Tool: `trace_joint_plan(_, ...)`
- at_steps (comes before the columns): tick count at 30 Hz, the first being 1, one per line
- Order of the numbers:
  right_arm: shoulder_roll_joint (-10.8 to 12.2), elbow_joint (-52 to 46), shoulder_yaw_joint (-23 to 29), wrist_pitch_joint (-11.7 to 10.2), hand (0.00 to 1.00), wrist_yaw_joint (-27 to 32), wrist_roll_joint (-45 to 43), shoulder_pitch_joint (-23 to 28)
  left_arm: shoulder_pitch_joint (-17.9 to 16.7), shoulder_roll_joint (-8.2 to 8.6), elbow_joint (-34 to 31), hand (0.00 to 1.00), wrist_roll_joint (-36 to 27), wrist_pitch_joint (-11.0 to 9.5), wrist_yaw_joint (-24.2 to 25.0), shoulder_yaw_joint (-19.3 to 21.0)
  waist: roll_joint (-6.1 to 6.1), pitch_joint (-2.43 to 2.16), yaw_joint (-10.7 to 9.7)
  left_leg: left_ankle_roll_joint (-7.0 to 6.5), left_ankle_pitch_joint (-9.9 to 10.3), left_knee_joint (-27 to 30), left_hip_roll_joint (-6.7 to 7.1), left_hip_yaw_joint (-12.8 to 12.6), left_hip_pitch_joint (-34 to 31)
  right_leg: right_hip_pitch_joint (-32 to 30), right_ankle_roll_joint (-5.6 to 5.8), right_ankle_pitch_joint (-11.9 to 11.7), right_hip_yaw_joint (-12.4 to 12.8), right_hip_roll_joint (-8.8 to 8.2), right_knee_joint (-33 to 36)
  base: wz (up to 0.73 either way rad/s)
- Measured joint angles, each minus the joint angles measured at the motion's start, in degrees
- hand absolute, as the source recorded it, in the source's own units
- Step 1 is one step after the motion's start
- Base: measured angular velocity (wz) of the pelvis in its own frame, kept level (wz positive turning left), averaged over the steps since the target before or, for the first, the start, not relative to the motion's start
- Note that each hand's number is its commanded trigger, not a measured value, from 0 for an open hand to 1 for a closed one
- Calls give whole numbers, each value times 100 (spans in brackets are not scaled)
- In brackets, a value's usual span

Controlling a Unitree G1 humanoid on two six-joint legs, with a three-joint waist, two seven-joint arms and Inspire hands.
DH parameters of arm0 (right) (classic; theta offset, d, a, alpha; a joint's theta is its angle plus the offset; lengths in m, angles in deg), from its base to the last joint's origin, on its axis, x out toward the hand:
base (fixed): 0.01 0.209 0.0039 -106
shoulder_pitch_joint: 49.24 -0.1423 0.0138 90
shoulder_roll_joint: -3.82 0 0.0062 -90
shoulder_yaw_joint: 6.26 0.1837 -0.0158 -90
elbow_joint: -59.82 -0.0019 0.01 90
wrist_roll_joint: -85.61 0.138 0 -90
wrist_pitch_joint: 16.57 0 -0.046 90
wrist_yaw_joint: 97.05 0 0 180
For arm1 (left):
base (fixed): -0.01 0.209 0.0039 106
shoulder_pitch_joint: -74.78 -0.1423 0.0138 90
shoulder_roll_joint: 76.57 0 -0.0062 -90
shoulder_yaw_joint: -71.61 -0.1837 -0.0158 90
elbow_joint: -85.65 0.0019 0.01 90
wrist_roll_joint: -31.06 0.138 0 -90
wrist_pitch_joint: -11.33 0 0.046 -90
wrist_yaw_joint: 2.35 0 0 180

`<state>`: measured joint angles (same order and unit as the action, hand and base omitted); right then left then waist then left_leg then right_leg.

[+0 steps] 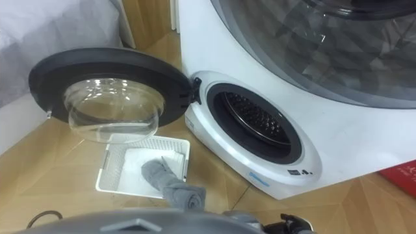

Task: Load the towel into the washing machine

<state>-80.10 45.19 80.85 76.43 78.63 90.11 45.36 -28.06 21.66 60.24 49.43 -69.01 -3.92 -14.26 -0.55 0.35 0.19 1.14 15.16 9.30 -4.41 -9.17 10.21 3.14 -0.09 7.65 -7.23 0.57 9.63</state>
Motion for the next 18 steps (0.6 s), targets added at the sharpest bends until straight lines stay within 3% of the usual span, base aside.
trace_joint_plan(5, -10, -1, 30, -54, 0, -60, -28, 4, 110, -8, 3, 0, 171, -16, 0, -6, 12, 4, -13, 0, 0, 9, 0, -11, -50, -33, 0, 0, -36, -9, -1, 1)
trace_joint_plan(8, -41, -5, 24, -69, 0, -87, -28, -11, 198, -26, 3, 0, 230, -31, -6, -204, 44, 1, -12, 0, 0, 2, -3, -2, -108, -92, -3, -2, -72, -7, 9, 1)
trace_joint_plan(13, -100, -6, 19, -196, 0, -109, 9, -31, 364, -25, 6, 0, 256, -157, -69, -228, 100, 4, -9, -1, -2, 29, -9, -3, -311, -296, -15, -11, -83, -5, 26, 0)
trace_joint_plan(18, -98, -1, -69, -224, 0, -127, 82, -100, 567, -28, 5, 0, 252, -263, -149, -244, 45, -2, -22, -1, -4, 104, 2, 49, -524, -438, -13, -11, -147, -39, 20, 3)
